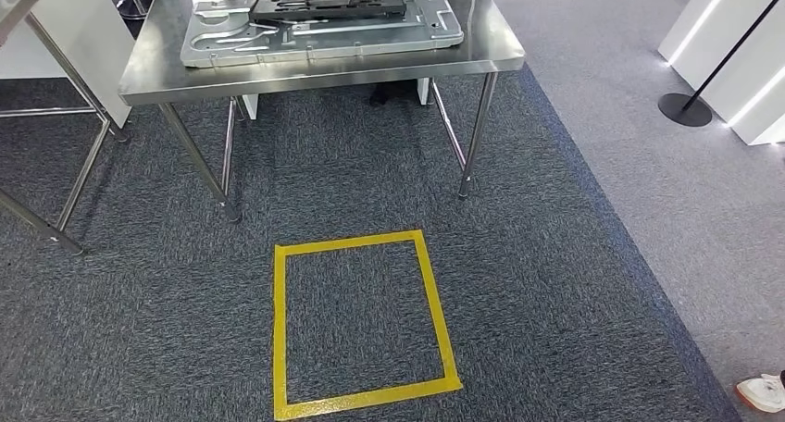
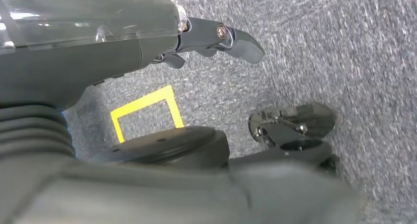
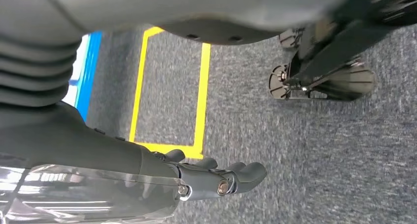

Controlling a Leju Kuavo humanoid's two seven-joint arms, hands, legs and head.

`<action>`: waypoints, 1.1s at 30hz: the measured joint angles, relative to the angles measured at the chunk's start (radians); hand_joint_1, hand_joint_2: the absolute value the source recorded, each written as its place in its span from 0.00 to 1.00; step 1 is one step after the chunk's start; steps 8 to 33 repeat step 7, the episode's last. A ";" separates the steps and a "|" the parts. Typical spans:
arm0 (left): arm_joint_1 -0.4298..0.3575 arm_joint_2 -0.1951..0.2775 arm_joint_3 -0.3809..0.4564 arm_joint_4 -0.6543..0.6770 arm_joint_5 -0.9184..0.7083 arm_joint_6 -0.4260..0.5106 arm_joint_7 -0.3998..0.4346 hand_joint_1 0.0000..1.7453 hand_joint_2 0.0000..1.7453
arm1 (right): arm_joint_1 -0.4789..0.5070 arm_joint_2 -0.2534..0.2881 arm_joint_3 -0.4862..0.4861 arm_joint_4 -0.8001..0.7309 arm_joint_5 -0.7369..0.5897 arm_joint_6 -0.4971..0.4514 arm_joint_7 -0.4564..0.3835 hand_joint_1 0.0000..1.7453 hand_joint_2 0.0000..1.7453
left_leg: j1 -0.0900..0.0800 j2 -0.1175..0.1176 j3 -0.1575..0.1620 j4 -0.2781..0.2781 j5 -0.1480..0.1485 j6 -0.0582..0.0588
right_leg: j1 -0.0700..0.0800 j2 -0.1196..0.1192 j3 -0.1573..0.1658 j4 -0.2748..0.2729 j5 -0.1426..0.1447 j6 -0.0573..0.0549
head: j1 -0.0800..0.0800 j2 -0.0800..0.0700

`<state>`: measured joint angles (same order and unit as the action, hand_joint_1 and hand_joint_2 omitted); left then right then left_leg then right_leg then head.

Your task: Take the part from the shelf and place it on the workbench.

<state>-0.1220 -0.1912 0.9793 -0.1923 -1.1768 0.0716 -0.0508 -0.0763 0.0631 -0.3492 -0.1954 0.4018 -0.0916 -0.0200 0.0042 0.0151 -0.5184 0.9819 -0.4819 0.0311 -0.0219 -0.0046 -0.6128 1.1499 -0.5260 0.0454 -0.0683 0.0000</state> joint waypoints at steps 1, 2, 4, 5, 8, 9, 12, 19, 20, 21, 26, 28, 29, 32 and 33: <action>-0.001 -0.001 -0.002 0.000 -0.003 0.009 0.002 0.00 1.00 | -0.002 0.001 0.004 0.000 0.004 -0.001 -0.001 0.00 1.00 | -0.001 0.000 -0.006 0.008 0.000 -0.004 | 0.000 0.000 0.040 -0.064 0.017 -0.003 | 0.000 0.000; -0.001 -0.001 -0.003 0.000 -0.006 0.019 0.004 0.00 1.00 | -0.003 0.003 0.008 0.000 0.008 -0.001 -0.004 0.00 1.00 | -0.002 -0.001 -0.012 0.015 -0.001 -0.009 | 0.001 0.001 0.067 -0.112 0.027 -0.008 | 0.000 0.000; -0.002 -0.002 -0.004 0.000 -0.009 0.035 0.011 0.00 1.00 | -0.006 0.007 0.014 0.000 0.015 0.001 -0.009 0.00 0.75 | -0.005 -0.001 -0.018 0.022 0.001 -0.022 | 0.007 0.003 0.076 -0.136 0.030 -0.022 | 0.000 0.000; -0.002 -0.002 -0.004 0.000 -0.009 0.040 0.014 0.00 1.00 | -0.006 0.009 0.017 0.000 0.019 0.002 -0.011 0.00 0.75 | -0.004 -0.001 -0.019 0.023 0.003 -0.028 | 0.008 0.004 0.073 -0.138 0.035 -0.030 | 0.000 0.000; -0.002 -0.002 -0.004 0.000 -0.009 0.044 0.020 0.00 1.00 | -0.007 0.010 0.022 0.000 0.024 0.004 -0.014 0.00 0.67 | -0.001 -0.002 -0.022 0.025 0.003 -0.037 | 0.007 0.003 0.071 -0.141 0.041 -0.041 | 0.000 0.000; -0.002 -0.002 -0.004 0.000 -0.009 0.044 0.020 0.00 1.00 | -0.007 0.010 0.022 0.000 0.024 0.004 -0.014 0.00 0.67 | -0.001 -0.002 -0.022 0.025 0.003 -0.037 | 0.007 0.003 0.071 -0.141 0.041 -0.041 | 0.000 0.000; -0.002 -0.002 -0.004 0.000 -0.009 0.044 0.020 0.00 1.00 | -0.007 0.010 0.022 0.000 0.024 0.004 -0.014 0.00 0.67 | -0.001 -0.002 -0.022 0.025 0.003 -0.037 | 0.007 0.003 0.071 -0.141 0.041 -0.041 | 0.000 0.000; -0.002 -0.002 -0.004 0.000 -0.009 0.044 0.020 0.00 1.00 | -0.007 0.010 0.022 0.000 0.024 0.004 -0.014 0.00 0.67 | -0.001 -0.002 -0.022 0.025 0.003 -0.037 | 0.007 0.003 0.071 -0.141 0.041 -0.041 | 0.000 0.000; -0.002 -0.002 -0.004 0.000 -0.009 0.044 0.020 0.00 1.00 | -0.007 0.010 0.022 0.000 0.024 0.004 -0.014 0.00 0.67 | -0.001 -0.002 -0.022 0.025 0.003 -0.037 | 0.007 0.003 0.071 -0.141 0.041 -0.041 | 0.000 0.000; -0.002 -0.002 -0.004 0.000 -0.009 0.044 0.020 0.00 1.00 | -0.007 0.010 0.022 0.000 0.024 0.004 -0.014 0.00 0.67 | -0.001 -0.002 -0.022 0.025 0.003 -0.037 | 0.007 0.003 0.071 -0.141 0.041 -0.041 | 0.000 0.000; -0.002 -0.002 -0.004 0.000 -0.009 0.044 0.020 0.00 1.00 | -0.007 0.010 0.022 0.000 0.024 0.004 -0.014 0.00 0.67 | -0.001 -0.002 -0.022 0.025 0.003 -0.037 | 0.007 0.003 0.071 -0.141 0.041 -0.041 | 0.000 0.000; -0.002 -0.002 -0.004 0.000 -0.009 0.044 0.020 0.00 1.00 | -0.007 0.010 0.022 0.000 0.024 0.004 -0.014 0.00 0.67 | -0.001 -0.002 -0.022 0.025 0.003 -0.037 | 0.007 0.003 0.071 -0.141 0.041 -0.041 | 0.000 0.000; -0.002 -0.002 -0.004 0.000 -0.009 0.044 0.020 0.00 1.00 | -0.007 0.010 0.022 0.000 0.024 0.004 -0.014 0.00 0.67 | -0.001 -0.002 -0.022 0.025 0.003 -0.037 | 0.007 0.003 0.071 -0.141 0.041 -0.041 | 0.000 0.000; -0.002 -0.002 -0.004 0.000 -0.009 0.044 0.020 0.00 1.00 | -0.007 0.010 0.022 0.000 0.024 0.004 -0.014 0.00 0.67 | -0.001 -0.002 -0.022 0.025 0.003 -0.037 | 0.007 0.003 0.071 -0.141 0.041 -0.041 | 0.000 0.000; -0.002 -0.002 -0.004 0.000 -0.009 0.044 0.020 0.00 1.00 | -0.007 0.010 0.022 0.000 0.024 0.004 -0.014 0.00 0.67 | -0.001 -0.002 -0.022 0.025 0.003 -0.037 | 0.007 0.003 0.071 -0.141 0.041 -0.041 | 0.000 0.000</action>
